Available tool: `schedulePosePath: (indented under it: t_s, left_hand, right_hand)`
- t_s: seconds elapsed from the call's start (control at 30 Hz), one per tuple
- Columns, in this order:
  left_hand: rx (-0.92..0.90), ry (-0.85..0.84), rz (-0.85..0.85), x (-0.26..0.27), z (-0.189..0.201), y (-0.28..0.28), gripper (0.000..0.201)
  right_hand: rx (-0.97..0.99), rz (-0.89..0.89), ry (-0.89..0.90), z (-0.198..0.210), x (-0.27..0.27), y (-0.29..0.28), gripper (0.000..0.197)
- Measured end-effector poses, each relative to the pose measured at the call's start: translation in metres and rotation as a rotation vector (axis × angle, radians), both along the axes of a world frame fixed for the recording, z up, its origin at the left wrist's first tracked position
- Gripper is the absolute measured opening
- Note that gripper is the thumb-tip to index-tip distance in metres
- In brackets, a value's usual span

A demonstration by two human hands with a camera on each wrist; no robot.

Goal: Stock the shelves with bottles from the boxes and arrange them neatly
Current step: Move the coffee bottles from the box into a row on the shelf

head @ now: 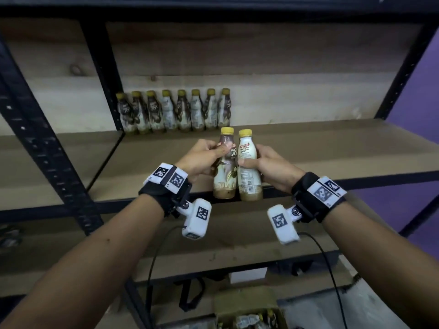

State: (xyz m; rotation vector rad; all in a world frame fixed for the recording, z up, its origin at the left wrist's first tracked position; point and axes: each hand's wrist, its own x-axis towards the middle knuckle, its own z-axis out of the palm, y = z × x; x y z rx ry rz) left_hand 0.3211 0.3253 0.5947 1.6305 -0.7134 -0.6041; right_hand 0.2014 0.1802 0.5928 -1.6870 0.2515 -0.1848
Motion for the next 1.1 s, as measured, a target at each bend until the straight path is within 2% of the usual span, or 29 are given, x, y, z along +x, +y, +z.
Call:
schedulePosePath:
  t_s: [0.13, 0.3, 0.57, 0.73, 0.83, 0.93, 1.1]
  left_hand:
    - [-0.024, -0.028, 0.002, 0.016, 0.015, -0.018, 0.038]
    - [0.077, -0.234, 0.041, 0.042, 0.025, -0.057, 0.038]
    - [0.135, -0.4, 0.062, 0.088, 0.034, -0.151, 0.037]
    - [0.217, -0.5, 0.199, 0.119, 0.033, -0.209, 0.025]
    - [0.245, -0.557, 0.267, 0.138, 0.027, -0.237, 0.017]
    - [0.319, -0.604, 0.39, 0.154, 0.024, -0.258, 0.032]
    - [0.421, -0.638, 0.491, 0.174, 0.025, -0.281, 0.023]
  right_hand:
    - [-0.136, -0.01, -0.01, 0.016, 0.006, -0.02, 0.033]
    - [-0.324, -0.015, -0.007, 0.032, 0.028, -0.061, 0.04]
    - [-0.483, -0.027, -0.034, 0.041, 0.084, -0.165, 0.042]
    - [-0.594, -0.06, -0.004, 0.038, 0.126, -0.23, 0.047]
    - [-0.62, -0.073, -0.01, 0.034, 0.153, -0.265, 0.042]
    - [-0.606, -0.101, -0.048, 0.032, 0.176, -0.292, 0.038]
    - [-0.536, -0.117, -0.028, 0.025, 0.21, -0.319, 0.041]
